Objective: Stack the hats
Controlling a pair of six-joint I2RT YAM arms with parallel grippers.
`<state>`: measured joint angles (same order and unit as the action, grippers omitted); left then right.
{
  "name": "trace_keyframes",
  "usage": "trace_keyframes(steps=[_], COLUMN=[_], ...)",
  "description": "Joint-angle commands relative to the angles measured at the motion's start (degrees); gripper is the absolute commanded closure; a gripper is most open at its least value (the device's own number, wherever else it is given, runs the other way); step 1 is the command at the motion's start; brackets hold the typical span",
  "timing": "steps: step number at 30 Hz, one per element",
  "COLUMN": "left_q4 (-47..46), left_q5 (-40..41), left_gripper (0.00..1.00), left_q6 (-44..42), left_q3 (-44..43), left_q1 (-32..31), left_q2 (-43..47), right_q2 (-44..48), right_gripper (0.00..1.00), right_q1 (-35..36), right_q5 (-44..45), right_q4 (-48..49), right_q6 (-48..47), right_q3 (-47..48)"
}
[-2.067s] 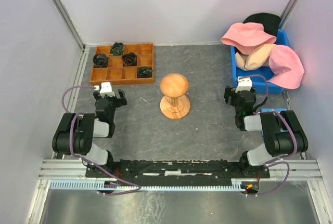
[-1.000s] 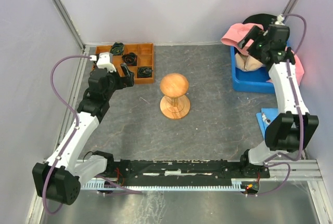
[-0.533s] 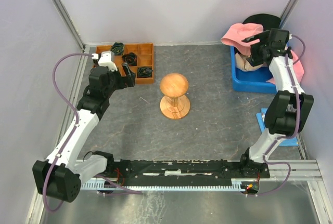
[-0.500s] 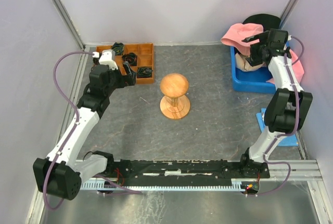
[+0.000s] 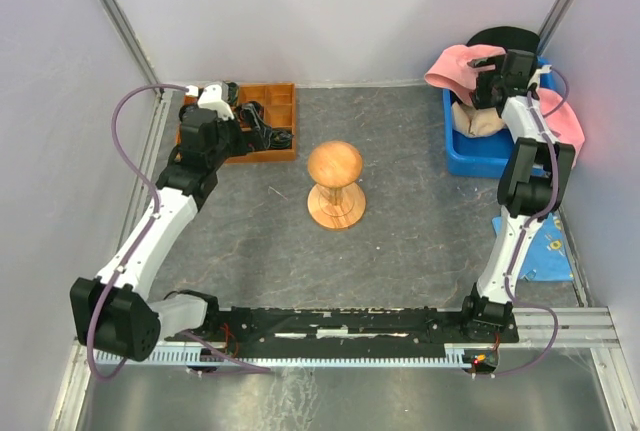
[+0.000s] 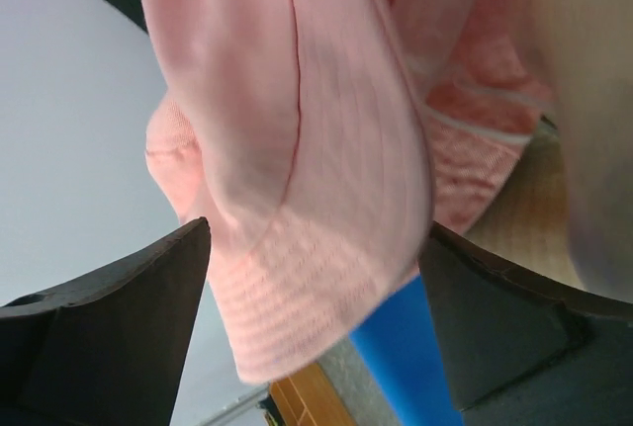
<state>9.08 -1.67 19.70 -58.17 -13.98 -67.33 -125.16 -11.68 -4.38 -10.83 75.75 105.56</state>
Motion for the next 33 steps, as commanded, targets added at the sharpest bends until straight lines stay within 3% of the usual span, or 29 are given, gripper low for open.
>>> trace_keyframes(steps=[1, 5, 10, 15, 19, 28, 33], left_q4=[-2.3, -2.3, -1.4, 1.3, 3.2, 0.1, -0.3], left_q5=[-1.2, -1.2, -2.9, -3.6, -9.2, -19.1, -21.2], left_gripper=[0.01, 0.01, 0.01, 0.01, 0.01, 0.01, 0.01], left_q6=[1.3, -0.4, -1.5, -2.6, -3.3, 4.2, 6.1], left_q3=[-3.0, -4.1, -6.5, -9.9, -12.0, -9.9, -8.3], left_q1=[-0.3, -0.3, -0.4, -0.5, -0.4, -0.4, -0.4], left_q2=[-2.8, -4.6, -7.4, -10.2, -11.3, -10.7, -9.6], right_q2=[-3.1, -3.9, -3.7, -1.6, -1.0, -1.7, -2.5], right_gripper=[0.1, 0.22, 0.69, 1.0, 1.0, 1.0, 1.0], right_q1=[0.1, 0.1, 0.2, 0.2, 0.2, 0.1, 0.2], right_q5=[2.3, 2.8, 2.6, 2.5, 0.3, -9.5, -16.2], right_q4=[5.3, 6.0, 7.6, 7.5, 7.7, 10.8, 11.0], right_q6=[1.1, 0.7, 0.3, -1.3, -2.6, -1.5, 3.5], right_q3=[5.6, 6.2, 5.0, 5.0, 9.3, 23.7, 32.5])
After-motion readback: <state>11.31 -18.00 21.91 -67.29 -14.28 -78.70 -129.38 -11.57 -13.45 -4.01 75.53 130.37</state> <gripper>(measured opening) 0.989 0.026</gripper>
